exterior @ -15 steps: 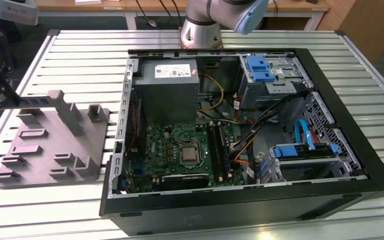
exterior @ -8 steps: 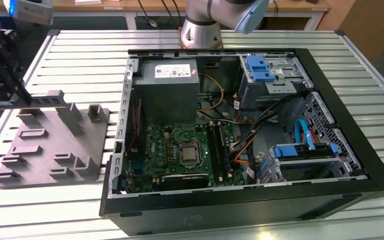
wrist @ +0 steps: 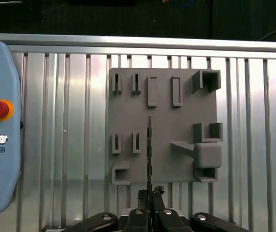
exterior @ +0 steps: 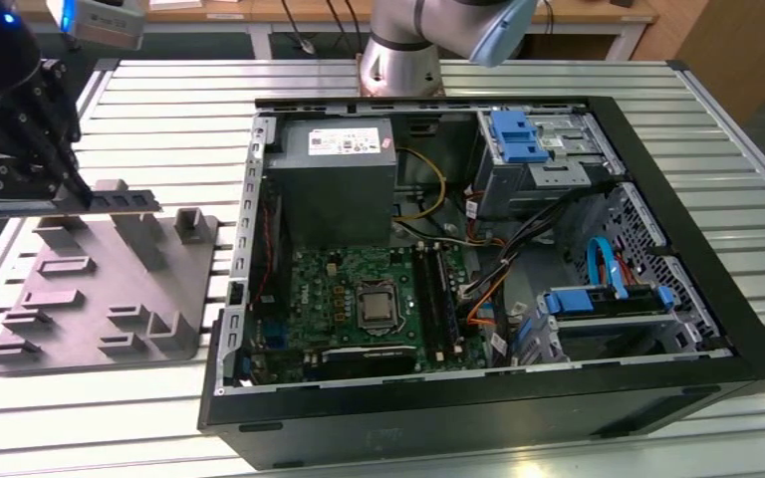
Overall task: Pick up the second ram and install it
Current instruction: 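Pick up the second ram and move it above second insertion slot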
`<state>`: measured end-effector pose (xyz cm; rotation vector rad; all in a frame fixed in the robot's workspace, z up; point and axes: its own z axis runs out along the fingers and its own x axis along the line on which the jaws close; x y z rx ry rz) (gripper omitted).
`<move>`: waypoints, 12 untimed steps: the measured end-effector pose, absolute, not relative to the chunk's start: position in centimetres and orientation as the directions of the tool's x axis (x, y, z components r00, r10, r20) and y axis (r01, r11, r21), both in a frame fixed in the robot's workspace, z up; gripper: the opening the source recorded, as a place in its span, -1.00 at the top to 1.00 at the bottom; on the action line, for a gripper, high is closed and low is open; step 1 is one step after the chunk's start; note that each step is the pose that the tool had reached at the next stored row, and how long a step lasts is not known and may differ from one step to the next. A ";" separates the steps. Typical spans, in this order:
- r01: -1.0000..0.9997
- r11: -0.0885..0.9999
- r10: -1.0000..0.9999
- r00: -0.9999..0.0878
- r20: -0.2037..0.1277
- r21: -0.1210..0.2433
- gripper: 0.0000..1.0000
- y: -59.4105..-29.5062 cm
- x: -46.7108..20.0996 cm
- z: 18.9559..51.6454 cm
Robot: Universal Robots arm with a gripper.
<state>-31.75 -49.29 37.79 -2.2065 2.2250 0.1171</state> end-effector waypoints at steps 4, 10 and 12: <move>-0.999 0.007 -0.998 -0.010 -0.057 0.049 0.73 -49.3 -30.5 37.8; -0.999 0.007 -0.998 -0.010 -0.057 0.049 0.73 -49.3 -28.8 37.8; -0.999 0.007 -0.998 -0.010 -0.057 0.049 0.73 -49.3 -28.3 37.8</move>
